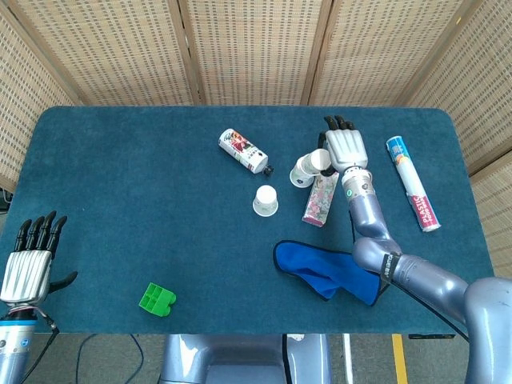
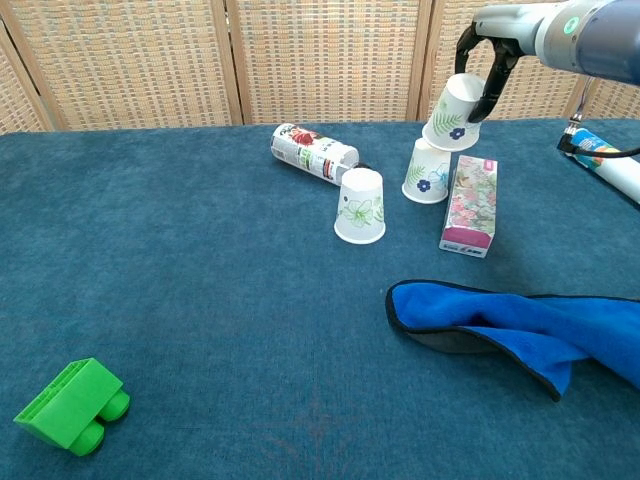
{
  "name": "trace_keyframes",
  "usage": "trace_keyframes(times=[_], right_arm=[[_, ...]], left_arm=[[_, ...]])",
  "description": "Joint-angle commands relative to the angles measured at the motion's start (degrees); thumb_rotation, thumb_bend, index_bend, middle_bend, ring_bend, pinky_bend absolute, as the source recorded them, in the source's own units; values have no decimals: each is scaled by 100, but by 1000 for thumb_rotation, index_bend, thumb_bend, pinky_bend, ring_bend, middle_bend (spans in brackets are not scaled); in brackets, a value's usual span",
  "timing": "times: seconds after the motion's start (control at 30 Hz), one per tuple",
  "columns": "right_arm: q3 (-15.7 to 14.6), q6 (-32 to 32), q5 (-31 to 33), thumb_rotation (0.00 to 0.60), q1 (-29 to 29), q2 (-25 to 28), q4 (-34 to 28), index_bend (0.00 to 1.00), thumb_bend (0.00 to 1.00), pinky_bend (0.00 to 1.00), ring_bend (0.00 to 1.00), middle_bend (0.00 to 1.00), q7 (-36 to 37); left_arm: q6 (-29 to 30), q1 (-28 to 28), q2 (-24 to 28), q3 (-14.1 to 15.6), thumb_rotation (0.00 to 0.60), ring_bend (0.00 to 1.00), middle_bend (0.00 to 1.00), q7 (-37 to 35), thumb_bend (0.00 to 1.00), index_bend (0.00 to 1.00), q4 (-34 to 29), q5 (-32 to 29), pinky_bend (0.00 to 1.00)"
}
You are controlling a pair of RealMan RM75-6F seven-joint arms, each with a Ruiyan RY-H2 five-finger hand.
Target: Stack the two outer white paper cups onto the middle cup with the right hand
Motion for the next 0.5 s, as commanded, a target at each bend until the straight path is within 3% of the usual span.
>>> trace_keyframes(times=[0.03, 0.4, 0.5], right_arm=[[-1, -80, -23, 600, 29, -80, 115, 548, 210, 182, 26, 169, 72], [49, -233, -185, 600, 152, -491, 743, 545, 210, 180, 27, 167, 317], [36, -323, -221, 600, 196, -628, 976, 490, 207, 166, 25, 134, 338]], left_arm=[[-3, -3, -1, -1, 600, 0, 0, 1, 79, 0, 6, -2, 0], [-80, -23, -9, 23, 600, 0, 0, -4, 79, 0, 31, -33, 0], [-53, -14, -8, 3, 600, 0, 0, -14, 79, 0, 38, -53, 0]])
